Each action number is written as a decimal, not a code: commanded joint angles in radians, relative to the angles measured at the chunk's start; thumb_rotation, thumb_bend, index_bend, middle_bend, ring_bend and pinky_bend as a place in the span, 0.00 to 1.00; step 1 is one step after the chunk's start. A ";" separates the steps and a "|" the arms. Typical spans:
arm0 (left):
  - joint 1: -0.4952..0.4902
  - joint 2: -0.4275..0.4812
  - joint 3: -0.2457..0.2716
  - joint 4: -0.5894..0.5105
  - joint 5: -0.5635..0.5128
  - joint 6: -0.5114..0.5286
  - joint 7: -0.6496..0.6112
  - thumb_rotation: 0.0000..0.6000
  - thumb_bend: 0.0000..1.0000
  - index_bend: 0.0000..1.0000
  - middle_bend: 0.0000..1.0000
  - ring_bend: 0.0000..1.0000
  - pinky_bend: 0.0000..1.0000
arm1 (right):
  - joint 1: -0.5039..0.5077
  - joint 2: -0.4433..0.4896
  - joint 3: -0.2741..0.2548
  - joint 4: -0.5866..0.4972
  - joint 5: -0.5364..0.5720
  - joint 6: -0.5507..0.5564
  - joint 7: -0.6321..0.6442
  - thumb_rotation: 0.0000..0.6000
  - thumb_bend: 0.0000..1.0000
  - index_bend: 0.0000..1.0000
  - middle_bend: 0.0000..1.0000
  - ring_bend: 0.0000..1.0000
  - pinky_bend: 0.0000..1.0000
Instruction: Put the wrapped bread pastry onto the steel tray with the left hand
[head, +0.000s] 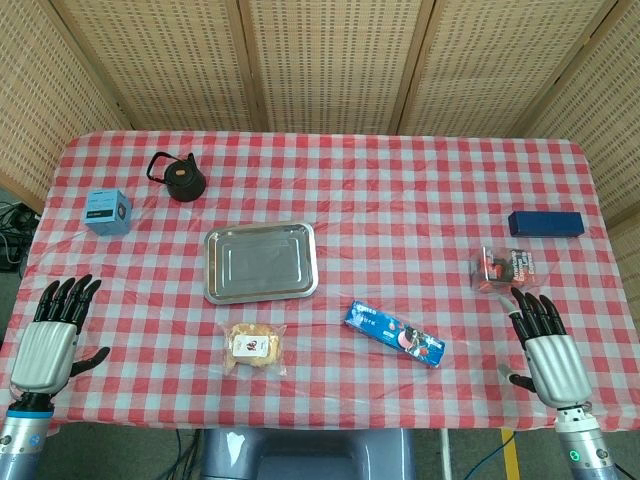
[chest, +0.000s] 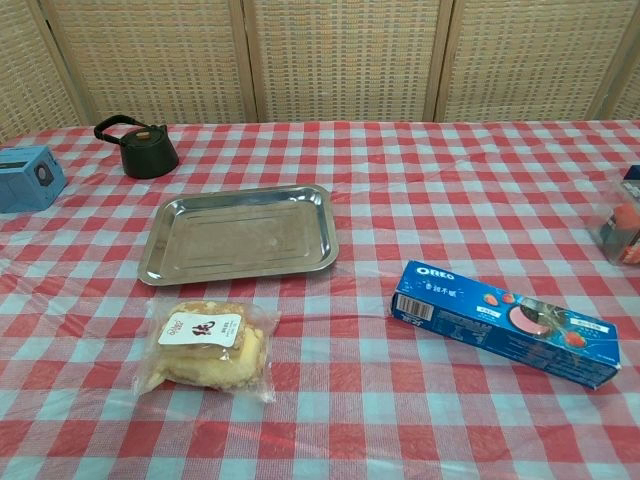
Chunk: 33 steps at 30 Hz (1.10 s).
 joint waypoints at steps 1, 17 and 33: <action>0.000 0.000 -0.001 -0.003 -0.002 -0.002 0.002 1.00 0.12 0.00 0.00 0.00 0.00 | -0.002 0.002 0.001 -0.001 -0.002 0.005 0.005 1.00 0.05 0.00 0.00 0.00 0.00; 0.006 0.001 0.006 -0.012 0.018 0.016 0.007 1.00 0.12 0.00 0.00 0.00 0.00 | -0.006 0.009 -0.009 -0.008 -0.024 0.016 0.011 1.00 0.05 0.00 0.00 0.00 0.00; -0.010 -0.011 0.021 -0.003 0.050 -0.004 -0.015 1.00 0.04 0.00 0.00 0.00 0.00 | -0.001 0.002 -0.008 -0.001 -0.005 -0.010 -0.004 1.00 0.05 0.00 0.00 0.00 0.00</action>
